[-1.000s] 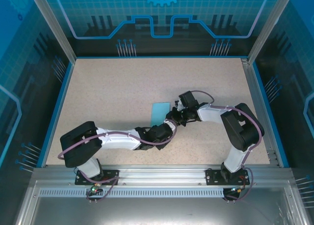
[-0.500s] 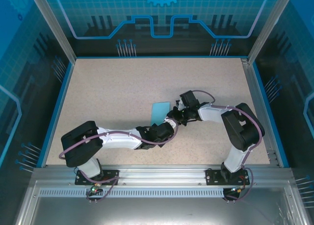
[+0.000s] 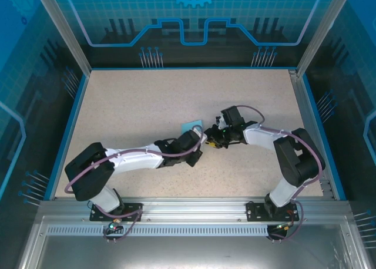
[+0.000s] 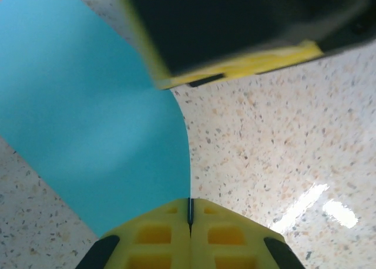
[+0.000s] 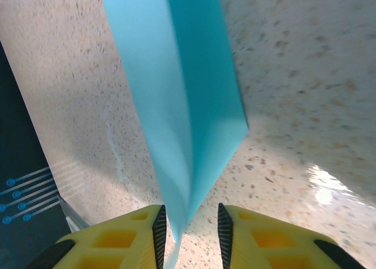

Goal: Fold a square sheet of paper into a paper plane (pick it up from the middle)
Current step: Third fold the triangle at the center of the table.

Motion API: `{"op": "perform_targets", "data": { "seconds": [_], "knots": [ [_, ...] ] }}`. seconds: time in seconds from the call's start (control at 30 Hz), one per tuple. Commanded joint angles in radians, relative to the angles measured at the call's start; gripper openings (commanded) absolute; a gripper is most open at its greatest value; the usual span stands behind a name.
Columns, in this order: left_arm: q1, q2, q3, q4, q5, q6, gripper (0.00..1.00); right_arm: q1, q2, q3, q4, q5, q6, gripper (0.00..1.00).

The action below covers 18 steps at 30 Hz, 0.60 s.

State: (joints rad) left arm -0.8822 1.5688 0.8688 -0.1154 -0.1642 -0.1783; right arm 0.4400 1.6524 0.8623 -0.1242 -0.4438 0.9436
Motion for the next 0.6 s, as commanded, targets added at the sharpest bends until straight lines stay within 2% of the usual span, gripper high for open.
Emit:
{"op": "perform_targets", "data": {
  "seconds": [0.0, 0.13, 0.27, 0.57],
  "knots": [
    [0.061, -0.028, 0.018, 0.006, 0.218, -0.056, 0.0, -0.036, -0.055, -0.02, -0.075, 0.048, -0.041, 0.34],
    [0.129, 0.007, 0.014, 0.017, 0.376, -0.074, 0.0, -0.044, -0.077, -0.016, -0.106, 0.067, -0.068, 0.35],
    [0.166, 0.022, 0.007, 0.031, 0.44, -0.099, 0.0, -0.044, -0.077, -0.008, -0.084, 0.043, -0.081, 0.35],
    [0.251, 0.044, -0.01, 0.036, 0.576, -0.104, 0.0, -0.022, -0.008, 0.078, -0.039, -0.001, -0.108, 0.19]
  ]
}}
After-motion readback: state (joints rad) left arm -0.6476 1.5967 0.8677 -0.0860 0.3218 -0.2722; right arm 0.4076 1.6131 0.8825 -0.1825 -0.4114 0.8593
